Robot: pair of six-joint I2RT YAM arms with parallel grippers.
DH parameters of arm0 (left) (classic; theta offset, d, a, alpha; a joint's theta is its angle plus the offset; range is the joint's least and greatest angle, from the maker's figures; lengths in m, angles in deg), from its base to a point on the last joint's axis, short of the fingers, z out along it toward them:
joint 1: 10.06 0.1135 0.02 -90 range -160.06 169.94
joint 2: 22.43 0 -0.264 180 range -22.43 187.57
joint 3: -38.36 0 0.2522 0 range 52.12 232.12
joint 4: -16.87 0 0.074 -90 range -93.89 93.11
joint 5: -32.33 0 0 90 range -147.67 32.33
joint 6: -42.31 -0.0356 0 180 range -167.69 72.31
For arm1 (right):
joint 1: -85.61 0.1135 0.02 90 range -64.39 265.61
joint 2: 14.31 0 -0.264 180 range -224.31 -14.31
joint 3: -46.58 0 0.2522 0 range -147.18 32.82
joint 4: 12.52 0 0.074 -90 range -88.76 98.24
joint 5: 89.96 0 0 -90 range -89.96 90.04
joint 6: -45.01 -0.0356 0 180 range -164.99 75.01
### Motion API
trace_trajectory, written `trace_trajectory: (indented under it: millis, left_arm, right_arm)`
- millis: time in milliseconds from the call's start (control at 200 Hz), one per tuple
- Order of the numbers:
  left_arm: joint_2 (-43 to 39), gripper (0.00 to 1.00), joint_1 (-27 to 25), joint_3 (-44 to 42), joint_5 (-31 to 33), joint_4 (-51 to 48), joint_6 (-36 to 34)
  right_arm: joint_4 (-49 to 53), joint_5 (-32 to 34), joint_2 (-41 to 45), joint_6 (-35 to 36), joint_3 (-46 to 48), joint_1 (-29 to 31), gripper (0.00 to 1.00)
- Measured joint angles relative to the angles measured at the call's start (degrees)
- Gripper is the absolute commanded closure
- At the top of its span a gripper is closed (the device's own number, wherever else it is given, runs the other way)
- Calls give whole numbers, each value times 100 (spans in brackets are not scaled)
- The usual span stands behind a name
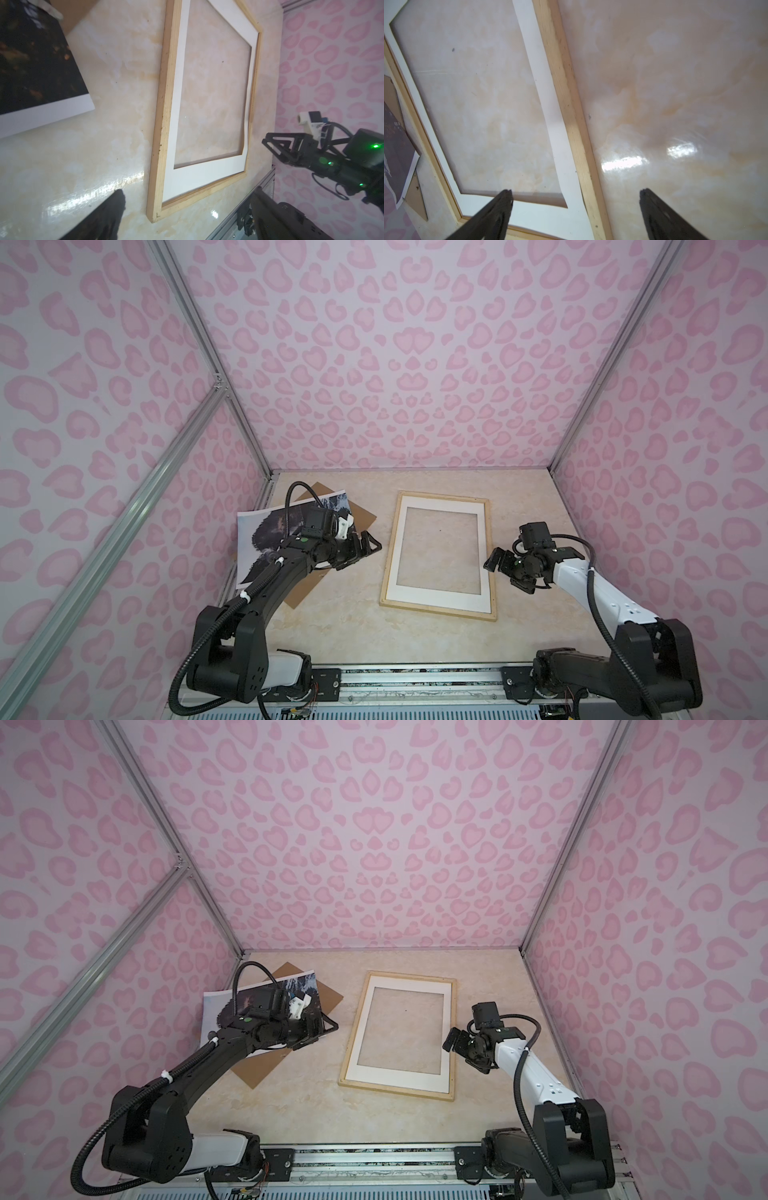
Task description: Put the photo into the frame
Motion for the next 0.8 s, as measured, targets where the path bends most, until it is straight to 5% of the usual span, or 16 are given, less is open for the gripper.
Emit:
trace_trajectory:
  millis: [315,805]
  left_arm:
    - [938,3,-669,111,535,109,170]
    - [2452,3,-815,562,-199,1606,1381]
  right_arm:
    - [-872,-267,-1322,57,-481,66,4]
    - [-1467,-573,-2778,39,-1810,66,2]
